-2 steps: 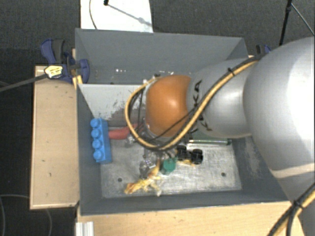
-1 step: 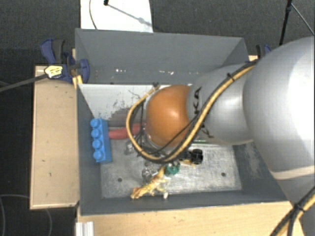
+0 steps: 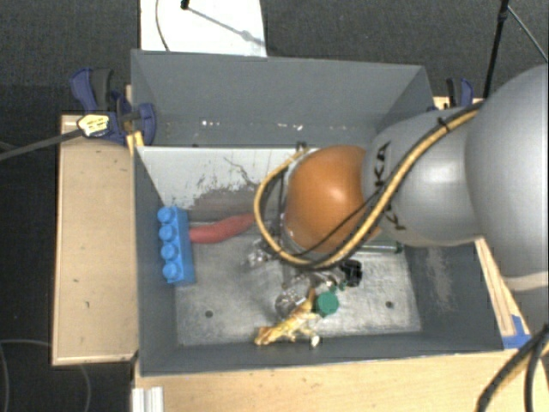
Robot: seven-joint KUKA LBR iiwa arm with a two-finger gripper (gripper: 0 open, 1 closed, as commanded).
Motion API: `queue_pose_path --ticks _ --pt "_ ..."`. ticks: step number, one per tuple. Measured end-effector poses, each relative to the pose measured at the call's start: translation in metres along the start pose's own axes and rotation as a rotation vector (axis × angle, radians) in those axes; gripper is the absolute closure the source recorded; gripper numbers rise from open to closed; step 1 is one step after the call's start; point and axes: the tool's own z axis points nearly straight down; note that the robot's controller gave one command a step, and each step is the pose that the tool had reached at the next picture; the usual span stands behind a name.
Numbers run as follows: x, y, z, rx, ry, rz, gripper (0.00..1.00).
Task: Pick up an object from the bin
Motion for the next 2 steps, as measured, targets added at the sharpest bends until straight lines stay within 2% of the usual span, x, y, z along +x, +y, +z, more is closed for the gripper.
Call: queue_pose_path --ticks 1,2 --pt "0.026 -0.008 -0.037 0.001 0.018 -0.126 0.0" --pt "0.049 -0.023 -0.042 -0.001 0.011 -0.175 0.0"
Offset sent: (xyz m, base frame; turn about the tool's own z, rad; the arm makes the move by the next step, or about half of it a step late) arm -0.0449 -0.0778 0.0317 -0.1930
